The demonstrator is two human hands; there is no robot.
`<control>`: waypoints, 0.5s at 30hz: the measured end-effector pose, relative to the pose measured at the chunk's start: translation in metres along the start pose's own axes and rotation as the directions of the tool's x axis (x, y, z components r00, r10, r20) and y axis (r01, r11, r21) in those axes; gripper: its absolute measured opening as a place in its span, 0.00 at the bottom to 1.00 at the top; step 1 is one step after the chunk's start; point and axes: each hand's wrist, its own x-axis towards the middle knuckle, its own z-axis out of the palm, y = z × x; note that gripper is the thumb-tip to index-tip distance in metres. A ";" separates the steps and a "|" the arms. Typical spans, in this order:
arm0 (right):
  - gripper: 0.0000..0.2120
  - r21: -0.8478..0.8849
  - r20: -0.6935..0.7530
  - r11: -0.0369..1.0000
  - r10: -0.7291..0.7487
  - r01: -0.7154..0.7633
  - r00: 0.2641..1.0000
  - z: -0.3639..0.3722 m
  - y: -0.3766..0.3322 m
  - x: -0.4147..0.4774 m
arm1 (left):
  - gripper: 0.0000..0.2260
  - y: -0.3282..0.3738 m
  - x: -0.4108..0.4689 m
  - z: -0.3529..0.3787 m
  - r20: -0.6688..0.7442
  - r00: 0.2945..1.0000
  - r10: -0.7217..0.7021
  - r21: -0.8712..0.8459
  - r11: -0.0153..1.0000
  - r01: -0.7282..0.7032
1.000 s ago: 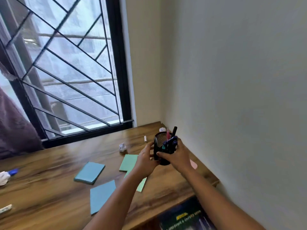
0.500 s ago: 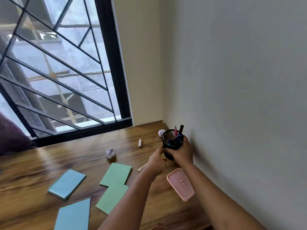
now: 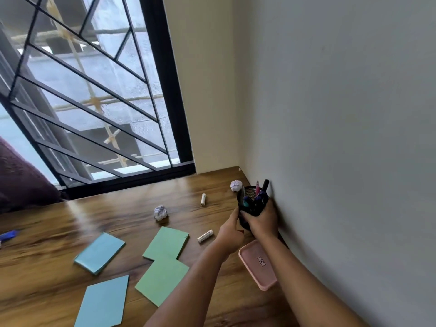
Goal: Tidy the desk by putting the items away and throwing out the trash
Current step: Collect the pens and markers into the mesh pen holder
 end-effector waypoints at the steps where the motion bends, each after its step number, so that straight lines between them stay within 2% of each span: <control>1: 0.33 -0.006 -0.013 1.000 0.011 -0.011 1.000 0.000 0.000 -0.002 | 0.43 0.000 -0.002 0.000 0.005 1.000 -0.004 0.000 1.000 0.004; 7: 0.43 -0.039 -0.142 0.986 0.155 -0.162 0.978 0.002 -0.011 -0.035 | 0.38 0.000 -0.012 -0.010 0.020 0.999 0.047 0.020 0.999 -0.047; 11: 0.41 -0.029 -0.155 0.963 0.262 -0.269 0.953 0.014 -0.024 -0.067 | 0.35 -0.007 -0.031 -0.025 -0.084 0.996 0.040 -0.015 0.999 -0.042; 15: 0.38 -0.049 -0.123 0.980 0.185 -0.193 0.975 0.037 -0.037 -0.090 | 0.32 -0.022 -0.050 -0.059 -0.270 0.961 0.065 -0.040 0.996 -0.079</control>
